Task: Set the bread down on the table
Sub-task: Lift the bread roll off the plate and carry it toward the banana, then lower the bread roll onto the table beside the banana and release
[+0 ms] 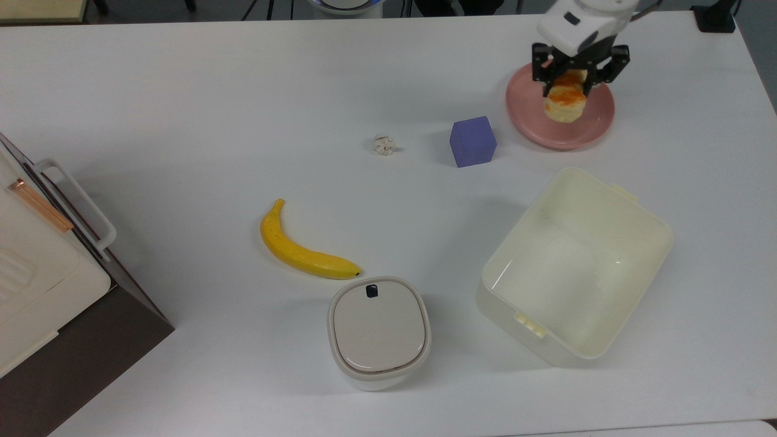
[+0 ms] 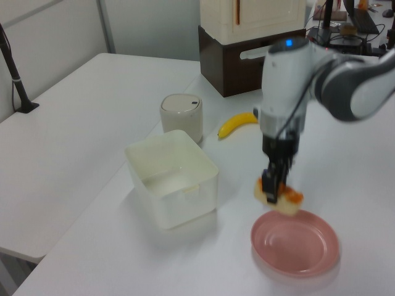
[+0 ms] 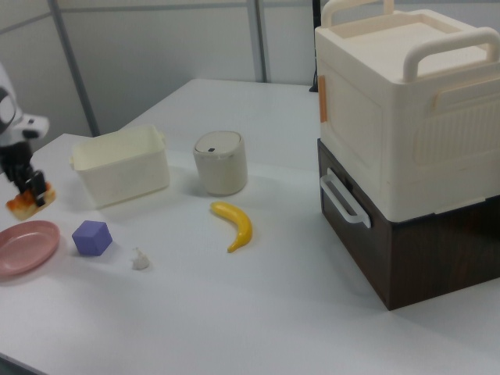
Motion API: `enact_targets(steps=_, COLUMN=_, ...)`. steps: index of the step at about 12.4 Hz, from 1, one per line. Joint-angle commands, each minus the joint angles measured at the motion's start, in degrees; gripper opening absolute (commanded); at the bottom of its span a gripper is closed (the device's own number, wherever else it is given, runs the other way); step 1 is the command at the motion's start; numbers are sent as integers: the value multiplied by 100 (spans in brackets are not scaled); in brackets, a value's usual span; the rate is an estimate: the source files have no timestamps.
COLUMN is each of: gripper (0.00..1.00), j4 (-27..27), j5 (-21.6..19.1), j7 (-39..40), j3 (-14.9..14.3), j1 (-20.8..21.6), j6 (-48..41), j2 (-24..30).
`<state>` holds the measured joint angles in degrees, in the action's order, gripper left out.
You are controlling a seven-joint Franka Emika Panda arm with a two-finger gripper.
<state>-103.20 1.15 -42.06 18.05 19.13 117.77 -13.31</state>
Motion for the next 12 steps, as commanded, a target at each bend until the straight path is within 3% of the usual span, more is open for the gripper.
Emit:
enact_targets(steps=1, gripper=66, j4=397, j5=-150, j7=1108, j3=-862, j1=-373, j6=-553, j2=101)
enact_targets(steps=4, gripper=68, j4=397, j5=-150, j7=1928, j3=-1732, j1=-428, j6=-545, j2=83)
enact_targets(steps=6, gripper=69, j4=397, j5=-150, j7=2140, j3=-2067, j1=-523, j6=-405, j2=-65)
enact_targets(steps=10, gripper=73, j4=388, j5=-115, j7=2167, j3=-2139, j1=-788, j6=299, j2=-584)
enact_targets(steps=12, gripper=85, j4=397, j5=-141, j7=2141, j3=-2218, j1=-788, j6=282, j2=-568)
